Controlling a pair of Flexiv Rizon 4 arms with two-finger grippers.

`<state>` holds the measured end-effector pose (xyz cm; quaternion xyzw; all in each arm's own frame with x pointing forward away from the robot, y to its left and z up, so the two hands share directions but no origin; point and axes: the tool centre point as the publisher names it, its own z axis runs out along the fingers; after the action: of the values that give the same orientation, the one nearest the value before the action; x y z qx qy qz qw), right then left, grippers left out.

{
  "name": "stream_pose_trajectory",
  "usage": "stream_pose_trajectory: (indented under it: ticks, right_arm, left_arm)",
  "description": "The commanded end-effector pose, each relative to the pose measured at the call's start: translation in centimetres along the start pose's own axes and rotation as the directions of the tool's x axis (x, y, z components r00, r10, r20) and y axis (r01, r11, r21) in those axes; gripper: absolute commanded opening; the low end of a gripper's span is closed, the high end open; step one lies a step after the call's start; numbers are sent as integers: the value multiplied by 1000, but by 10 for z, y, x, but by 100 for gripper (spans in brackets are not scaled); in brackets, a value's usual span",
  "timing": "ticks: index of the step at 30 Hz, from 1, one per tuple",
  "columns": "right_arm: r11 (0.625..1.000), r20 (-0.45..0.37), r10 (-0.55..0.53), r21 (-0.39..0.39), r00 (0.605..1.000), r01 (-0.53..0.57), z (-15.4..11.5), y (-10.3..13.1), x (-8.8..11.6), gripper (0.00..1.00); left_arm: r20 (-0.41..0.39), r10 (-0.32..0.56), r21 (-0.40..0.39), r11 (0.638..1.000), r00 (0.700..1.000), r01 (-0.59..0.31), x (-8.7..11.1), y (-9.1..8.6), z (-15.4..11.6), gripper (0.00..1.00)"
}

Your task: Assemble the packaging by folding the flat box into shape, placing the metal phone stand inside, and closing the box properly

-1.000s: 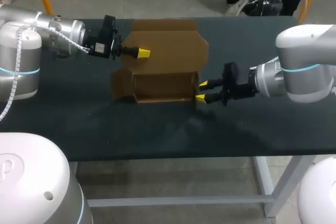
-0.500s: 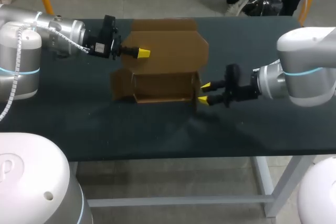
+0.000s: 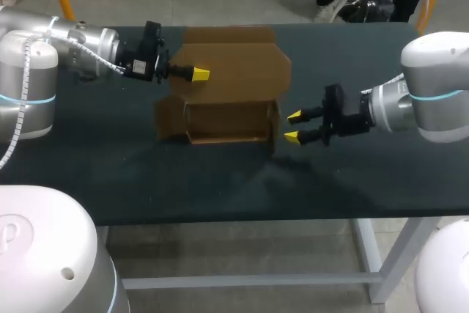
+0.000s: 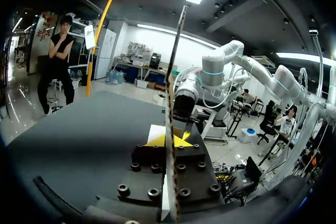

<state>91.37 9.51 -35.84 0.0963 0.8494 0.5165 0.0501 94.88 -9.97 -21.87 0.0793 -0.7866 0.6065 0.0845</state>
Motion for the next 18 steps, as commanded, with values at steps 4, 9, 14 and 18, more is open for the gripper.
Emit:
stream_pose_trajectory:
  ticks: [4,9,14,18]
  right_arm:
    - [1000,-54,-22,-3,998,21,9,-2,-14,64]
    - [999,-71,-34,-6,997,34,14,-1,-16,64]
    - [999,-85,-47,-8,995,46,20,2,-19,60]
    - [998,-95,-56,-14,994,55,24,4,-21,56]
  left_arm:
    - [-3,-1,-2,1000,1000,1,-1,2,1,0]
    - [-3,-1,-2,1000,1000,1,-1,2,1,0]
    - [-3,-1,-2,1000,1000,1,-1,2,1,0]
    - [-3,-1,-2,1000,1000,1,-1,2,1,0]
